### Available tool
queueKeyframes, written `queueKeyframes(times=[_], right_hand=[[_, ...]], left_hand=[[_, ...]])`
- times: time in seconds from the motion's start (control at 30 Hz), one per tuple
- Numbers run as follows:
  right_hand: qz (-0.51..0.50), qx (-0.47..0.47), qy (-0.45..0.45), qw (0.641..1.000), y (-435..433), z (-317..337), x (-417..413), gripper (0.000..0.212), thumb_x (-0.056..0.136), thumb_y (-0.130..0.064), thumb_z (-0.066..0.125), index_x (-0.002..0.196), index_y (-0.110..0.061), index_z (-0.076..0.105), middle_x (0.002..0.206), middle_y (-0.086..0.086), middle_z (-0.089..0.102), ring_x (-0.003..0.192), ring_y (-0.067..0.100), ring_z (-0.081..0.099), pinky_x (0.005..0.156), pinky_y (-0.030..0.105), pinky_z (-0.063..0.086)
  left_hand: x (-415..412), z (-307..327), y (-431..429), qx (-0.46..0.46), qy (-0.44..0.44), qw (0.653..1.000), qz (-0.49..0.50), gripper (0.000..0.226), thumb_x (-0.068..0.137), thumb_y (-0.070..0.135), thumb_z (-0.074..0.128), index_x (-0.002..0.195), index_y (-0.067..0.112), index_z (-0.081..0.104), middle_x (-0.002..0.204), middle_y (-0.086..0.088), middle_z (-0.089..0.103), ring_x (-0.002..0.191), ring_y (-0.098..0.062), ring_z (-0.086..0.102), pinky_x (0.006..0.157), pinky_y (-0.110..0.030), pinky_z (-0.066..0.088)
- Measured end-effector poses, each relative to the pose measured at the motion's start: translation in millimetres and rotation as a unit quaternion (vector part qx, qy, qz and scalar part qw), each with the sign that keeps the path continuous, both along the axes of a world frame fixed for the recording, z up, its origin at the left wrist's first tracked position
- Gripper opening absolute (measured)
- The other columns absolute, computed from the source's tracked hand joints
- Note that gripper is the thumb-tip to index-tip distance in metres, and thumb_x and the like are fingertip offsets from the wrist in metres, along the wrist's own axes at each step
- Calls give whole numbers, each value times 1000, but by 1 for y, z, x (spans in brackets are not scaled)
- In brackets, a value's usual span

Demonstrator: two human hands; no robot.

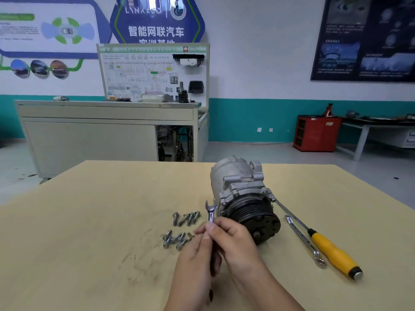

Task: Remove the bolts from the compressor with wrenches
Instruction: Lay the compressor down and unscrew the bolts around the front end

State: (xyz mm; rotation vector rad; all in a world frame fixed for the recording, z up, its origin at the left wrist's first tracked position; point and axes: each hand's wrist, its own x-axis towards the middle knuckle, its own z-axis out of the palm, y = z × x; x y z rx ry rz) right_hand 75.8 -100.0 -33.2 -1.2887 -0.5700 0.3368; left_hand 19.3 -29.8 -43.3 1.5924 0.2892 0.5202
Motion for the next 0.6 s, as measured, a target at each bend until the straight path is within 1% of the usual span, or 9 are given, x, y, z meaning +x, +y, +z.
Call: queueKeyframes(times=[0.1, 0.17, 0.2, 0.23, 0.3, 0.33, 0.37, 0.43, 0.6], right_hand=[[-95, 63, -21, 993, -29, 7, 6, 22, 86, -17, 57, 70, -15, 72, 63, 11, 64, 45, 17, 55, 41, 24, 43], [-158, 131, -8, 979, -55, 15, 16, 24, 86, -23, 54, 68, -19, 70, 68, 8, 69, 55, 17, 64, 47, 23, 50], [-182, 146, 0, 972, -68, 18, 24, 28, 91, -23, 49, 69, -19, 66, 68, 9, 69, 50, 19, 63, 41, 24, 48], [-206, 138, 3, 969, -81, 21, 31, 30, 96, -23, 44, 70, -19, 61, 66, 11, 68, 43, 20, 60, 35, 23, 44], [-249, 66, 3, 966, -103, 22, 46, 28, 100, -23, 39, 77, -16, 53, 55, 8, 60, 33, 16, 47, 31, 18, 33], [-260, 25, 5, 965, -110, 19, 53, 27, 100, -21, 39, 77, -15, 52, 49, 6, 51, 30, 13, 38, 32, 16, 26], [-256, -11, 10, 967, -117, 16, 60, 27, 100, -20, 38, 78, -13, 52, 47, 3, 43, 31, 10, 30, 35, 14, 20], [-228, -73, 18, 971, -126, 9, 70, 27, 100, -19, 38, 80, -8, 52, 45, -2, 35, 33, 8, 21, 39, 13, 15], [-191, -181, -3, 965, -136, 2, 81, 38, 101, -27, 37, 75, -6, 56, 48, -4, 29, 39, 9, 20, 39, 17, 16]], left_hand=[[9, 7, -9, 93, 13, 995, -24, 44, 95, 38, 42, 59, 19, 60, 54, 4, 62, 49, -3, 53, 49, -13, 39], [19, 11, -11, 200, -23, 978, 50, 26, 84, 52, 46, 71, 32, 58, 78, 15, 63, 73, 5, 56, 64, -10, 40], [24, 14, -11, 234, -47, 967, 84, 20, 78, 56, 48, 82, 38, 54, 93, 21, 57, 88, 5, 53, 73, -11, 39], [30, 16, -11, 259, -61, 959, 95, 28, 74, 59, 51, 96, 42, 48, 107, 25, 48, 102, 2, 49, 84, -15, 38], [46, 18, -12, 312, -46, 946, 73, 68, 68, 62, 59, 127, 42, 31, 132, 18, 33, 127, -9, 34, 104, -26, 31], [55, 19, -12, 339, -19, 939, 48, 87, 66, 63, 62, 137, 44, 16, 144, 12, 24, 136, -12, 26, 111, -32, 28], [64, 20, -11, 360, 8, 933, 22, 100, 64, 64, 66, 140, 47, 3, 152, 8, 16, 140, -15, 20, 114, -37, 26], [78, 19, -9, 385, 42, 922, -11, 115, 61, 63, 71, 142, 49, -9, 156, 5, 10, 142, -16, 20, 114, -37, 26], [87, 19, 3, 405, 30, 912, -51, 98, 51, 71, 69, 117, 79, -2, 153, 6, 18, 137, -16, 32, 109, -35, 35]])
